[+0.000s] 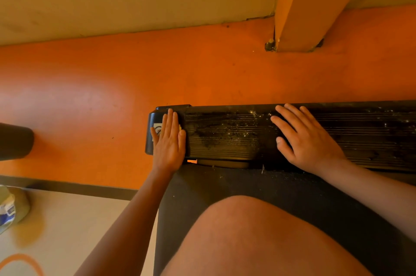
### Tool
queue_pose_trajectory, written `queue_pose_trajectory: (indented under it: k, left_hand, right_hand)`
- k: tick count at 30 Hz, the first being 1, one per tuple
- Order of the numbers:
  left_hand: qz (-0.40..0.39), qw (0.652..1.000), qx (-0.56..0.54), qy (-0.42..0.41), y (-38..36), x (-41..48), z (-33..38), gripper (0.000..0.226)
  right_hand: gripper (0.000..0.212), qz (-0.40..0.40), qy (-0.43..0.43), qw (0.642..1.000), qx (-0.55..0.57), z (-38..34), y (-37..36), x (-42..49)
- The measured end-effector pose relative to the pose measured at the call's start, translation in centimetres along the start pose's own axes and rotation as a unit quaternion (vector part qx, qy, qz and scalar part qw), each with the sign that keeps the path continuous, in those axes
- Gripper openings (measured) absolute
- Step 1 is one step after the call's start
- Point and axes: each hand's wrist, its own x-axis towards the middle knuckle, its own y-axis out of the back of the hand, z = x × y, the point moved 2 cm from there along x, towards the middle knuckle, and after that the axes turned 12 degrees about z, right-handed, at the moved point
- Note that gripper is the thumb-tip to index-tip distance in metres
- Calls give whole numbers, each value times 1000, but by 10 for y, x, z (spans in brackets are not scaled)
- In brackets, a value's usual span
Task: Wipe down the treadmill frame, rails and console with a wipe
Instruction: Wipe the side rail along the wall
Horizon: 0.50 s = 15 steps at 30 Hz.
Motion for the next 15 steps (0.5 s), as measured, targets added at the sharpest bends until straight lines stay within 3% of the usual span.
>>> queue_pose_trajectory:
  k: [6,15]
  left_hand:
    - [-4,1000,-8,-5,0,59,20,66]
    - [-21,999,-12,-44,-6,-18,16,60]
  right_hand:
    - [56,-4,-1,1000,4,-1,1,0]
    - [56,8,2,1000,1,-1,1,0]
